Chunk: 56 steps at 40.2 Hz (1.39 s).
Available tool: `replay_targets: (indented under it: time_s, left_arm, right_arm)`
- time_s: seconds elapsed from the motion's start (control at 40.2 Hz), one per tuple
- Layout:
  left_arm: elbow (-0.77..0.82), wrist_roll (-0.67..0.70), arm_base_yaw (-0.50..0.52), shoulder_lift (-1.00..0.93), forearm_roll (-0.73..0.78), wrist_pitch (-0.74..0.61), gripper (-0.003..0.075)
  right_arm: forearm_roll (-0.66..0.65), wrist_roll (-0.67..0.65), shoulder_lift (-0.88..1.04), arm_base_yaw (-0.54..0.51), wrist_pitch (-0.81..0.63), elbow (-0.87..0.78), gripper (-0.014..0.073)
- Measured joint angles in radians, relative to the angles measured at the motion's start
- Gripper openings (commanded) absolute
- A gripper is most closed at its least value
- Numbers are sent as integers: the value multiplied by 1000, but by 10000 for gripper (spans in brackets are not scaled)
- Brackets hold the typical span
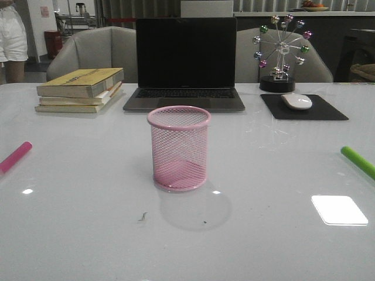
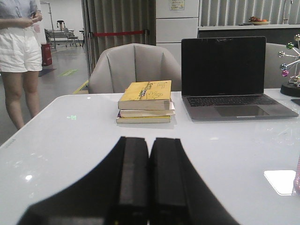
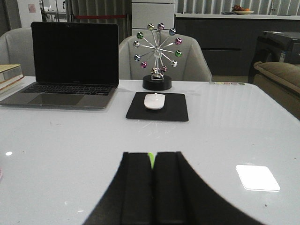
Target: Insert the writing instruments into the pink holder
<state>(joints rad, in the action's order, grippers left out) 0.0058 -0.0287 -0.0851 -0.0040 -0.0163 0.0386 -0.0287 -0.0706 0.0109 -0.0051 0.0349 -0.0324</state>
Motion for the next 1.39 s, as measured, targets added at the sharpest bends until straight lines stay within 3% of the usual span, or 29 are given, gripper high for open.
replay_targets:
  time_s: [0.97,1.144,1.393]
  left_arm:
    - [-24,0,0,0,0,-44,97]
    - [-212,0,0,0,0,-12,97]
    - [-558,0,0,85,-2,201,97]
  right_arm:
    - [0,0,0,0,-29,41,77]
    - [0,0,0,0,43,256,77]
    - [0,0,-45,0,243,572,77]
